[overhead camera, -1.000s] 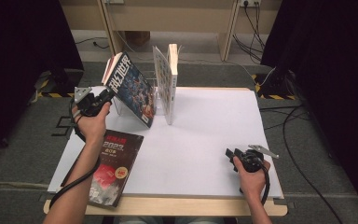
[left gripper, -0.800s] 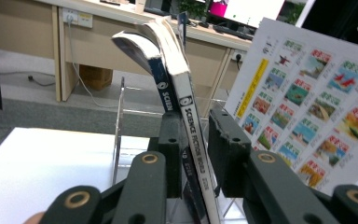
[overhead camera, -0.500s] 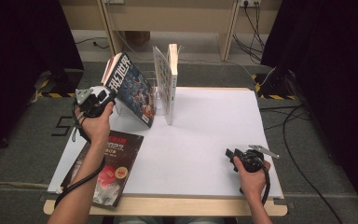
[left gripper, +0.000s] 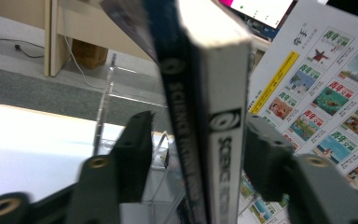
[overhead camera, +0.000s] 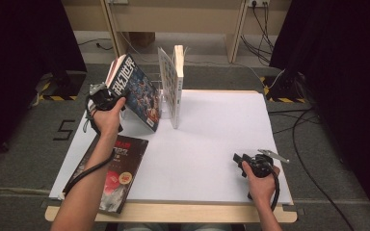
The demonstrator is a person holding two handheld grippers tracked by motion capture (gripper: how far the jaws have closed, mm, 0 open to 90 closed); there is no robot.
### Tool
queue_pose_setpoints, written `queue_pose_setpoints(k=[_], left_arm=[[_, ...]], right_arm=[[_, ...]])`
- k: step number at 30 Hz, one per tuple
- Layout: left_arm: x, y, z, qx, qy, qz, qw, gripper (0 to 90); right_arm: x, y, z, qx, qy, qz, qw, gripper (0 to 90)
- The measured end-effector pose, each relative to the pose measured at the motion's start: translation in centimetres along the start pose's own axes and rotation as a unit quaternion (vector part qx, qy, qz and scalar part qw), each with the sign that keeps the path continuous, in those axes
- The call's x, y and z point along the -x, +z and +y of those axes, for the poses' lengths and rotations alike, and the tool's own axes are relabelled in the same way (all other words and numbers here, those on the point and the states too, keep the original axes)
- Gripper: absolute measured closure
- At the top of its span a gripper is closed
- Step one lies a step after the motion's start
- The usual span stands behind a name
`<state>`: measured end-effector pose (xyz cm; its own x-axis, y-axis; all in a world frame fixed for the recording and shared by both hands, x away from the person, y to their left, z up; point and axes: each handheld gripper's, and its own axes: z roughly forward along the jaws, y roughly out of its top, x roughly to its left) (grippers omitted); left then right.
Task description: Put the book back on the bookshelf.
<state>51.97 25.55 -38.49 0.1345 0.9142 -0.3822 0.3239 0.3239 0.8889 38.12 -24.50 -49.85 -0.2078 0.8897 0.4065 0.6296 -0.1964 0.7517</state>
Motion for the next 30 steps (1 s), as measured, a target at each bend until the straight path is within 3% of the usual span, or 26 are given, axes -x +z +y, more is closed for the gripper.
queue_pose_setpoints(k=[4, 8, 14, 17, 21, 25, 30], left_arm=[[0.4, 0.7, 0.2, -0.001, -0.007, -0.007, 1.0000, 59.0], [0.4, 1.0, 0.2, -0.001, -0.010, 0.004, 0.9999, 69.3], [0.0, 1.0, 0.5, -0.003, -0.027, -0.016, 0.9995, 75.0], [0.4, 1.2, 1.1, -0.005, -0.007, -0.015, 0.9999, 75.7], [1.5, 1.7, 2.3, -0.002, 0.041, -0.010, 0.9991, 75.9], [2.6, 2.3, 3.6, 0.018, 0.067, -0.002, 0.9976, 76.0], [3.7, 2.8, 4.1, 0.048, 0.083, 0.010, 0.9953, 75.9]], right_arm=[[0.0, 0.0, 0.0, 0.001, 0.003, 0.001, 1.0000, 52.9], [0.0, -0.1, 0.0, 0.002, 0.002, 0.000, 1.0000, 52.9], [-0.1, 0.0, 0.0, 0.001, -0.005, -0.001, 1.0000, 53.0], [0.0, -0.1, 0.0, 0.003, -0.002, -0.002, 1.0000, 52.9], [0.0, -0.1, 0.0, 0.004, 0.001, -0.001, 1.0000, 53.0], [0.0, -0.1, 0.0, 0.003, -0.004, 0.002, 1.0000, 53.1], [0.0, 0.0, 0.0, 0.001, -0.007, 0.004, 1.0000, 53.1]])
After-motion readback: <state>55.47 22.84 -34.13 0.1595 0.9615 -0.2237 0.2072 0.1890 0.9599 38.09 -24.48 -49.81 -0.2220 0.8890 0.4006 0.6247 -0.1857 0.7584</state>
